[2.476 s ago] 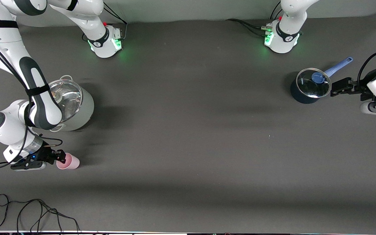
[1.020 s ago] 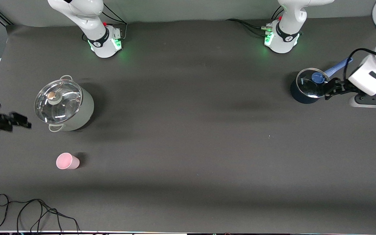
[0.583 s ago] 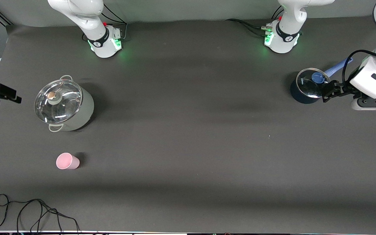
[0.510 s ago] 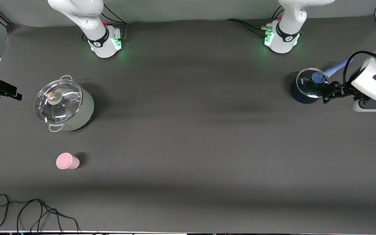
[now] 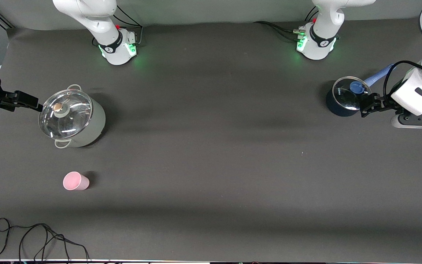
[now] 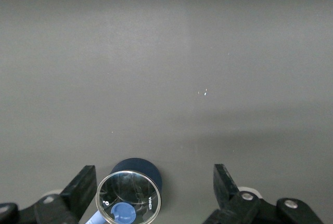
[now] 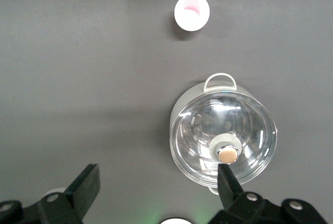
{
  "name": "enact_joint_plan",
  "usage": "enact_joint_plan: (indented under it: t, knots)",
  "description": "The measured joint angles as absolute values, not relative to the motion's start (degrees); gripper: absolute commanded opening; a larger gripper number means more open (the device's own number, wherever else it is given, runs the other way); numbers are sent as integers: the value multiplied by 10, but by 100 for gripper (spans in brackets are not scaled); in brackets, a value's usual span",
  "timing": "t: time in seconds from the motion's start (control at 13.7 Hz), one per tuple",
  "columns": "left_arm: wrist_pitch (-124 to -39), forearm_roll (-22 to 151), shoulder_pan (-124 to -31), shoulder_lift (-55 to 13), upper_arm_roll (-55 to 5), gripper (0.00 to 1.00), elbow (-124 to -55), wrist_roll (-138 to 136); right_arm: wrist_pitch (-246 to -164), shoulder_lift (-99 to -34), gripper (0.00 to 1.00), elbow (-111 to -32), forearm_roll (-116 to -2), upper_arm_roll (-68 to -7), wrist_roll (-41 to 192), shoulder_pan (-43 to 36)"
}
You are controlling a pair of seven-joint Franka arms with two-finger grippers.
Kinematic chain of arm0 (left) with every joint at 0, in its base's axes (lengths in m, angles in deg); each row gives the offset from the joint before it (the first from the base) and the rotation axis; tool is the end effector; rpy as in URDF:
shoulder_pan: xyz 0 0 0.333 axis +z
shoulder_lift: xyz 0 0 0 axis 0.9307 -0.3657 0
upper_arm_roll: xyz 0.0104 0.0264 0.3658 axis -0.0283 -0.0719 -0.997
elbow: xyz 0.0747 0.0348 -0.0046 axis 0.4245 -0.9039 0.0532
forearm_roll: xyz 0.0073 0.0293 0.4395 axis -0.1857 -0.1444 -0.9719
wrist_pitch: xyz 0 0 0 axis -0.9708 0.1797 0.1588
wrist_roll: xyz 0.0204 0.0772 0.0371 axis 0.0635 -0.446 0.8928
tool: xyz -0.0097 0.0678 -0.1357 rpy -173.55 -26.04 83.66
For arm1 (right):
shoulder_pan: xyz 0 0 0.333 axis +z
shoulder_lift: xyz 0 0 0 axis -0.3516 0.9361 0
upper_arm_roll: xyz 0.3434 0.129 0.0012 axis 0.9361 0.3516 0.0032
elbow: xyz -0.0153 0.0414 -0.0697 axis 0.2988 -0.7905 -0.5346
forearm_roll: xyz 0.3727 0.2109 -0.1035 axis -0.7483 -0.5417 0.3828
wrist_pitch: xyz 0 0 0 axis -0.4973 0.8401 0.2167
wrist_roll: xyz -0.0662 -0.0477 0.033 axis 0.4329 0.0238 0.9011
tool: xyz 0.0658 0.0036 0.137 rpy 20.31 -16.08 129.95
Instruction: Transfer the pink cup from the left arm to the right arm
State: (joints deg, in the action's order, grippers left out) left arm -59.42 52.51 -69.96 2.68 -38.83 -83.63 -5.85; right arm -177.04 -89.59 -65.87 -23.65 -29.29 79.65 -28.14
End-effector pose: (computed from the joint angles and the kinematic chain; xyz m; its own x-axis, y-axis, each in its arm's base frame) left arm 0.6162 -0.0572 0.5857 0.9969 -0.0780 -0.0090 -0.0783 -0.9957 -0.0501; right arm 0.5916 -0.0418 0.5974 0.9928 -0.0660 -0.0997 -0.0697 -0.9970 -0.0336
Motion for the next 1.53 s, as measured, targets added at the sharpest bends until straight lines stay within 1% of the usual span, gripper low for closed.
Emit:
enact_joint_plan:
  t: [0.29, 0.8, 0.87, 1.09, 1.24, 1.53]
  knots:
    - [-593, 525, -699, 24, -389, 100, -835, -60, -1769, -905, 100, -662, -238, -309, 756, -282]
    - [-593, 525, -699, 19, -389, 100, -832, -62, -1768, -912, 100, -679, -241, -309, 793, -266]
    - [-593, 525, -699, 19, -389, 100, -832, -62, -1769, -912, 100, -680, -241, -314, 796, -255]
    - [-593, 525, -699, 19, -389, 100, -832, -62, -1772, -912, 100, -680, -241, -362, 802, -202]
    - [-593, 525, -699, 19, -389, 100, -832, -62, -1775, -911, 100, -675, -241, -375, 802, -199]
    - [-593, 525, -699, 18, -389, 100, -832, -63, -1777, -889, 100, -643, -241, -379, 802, -198]
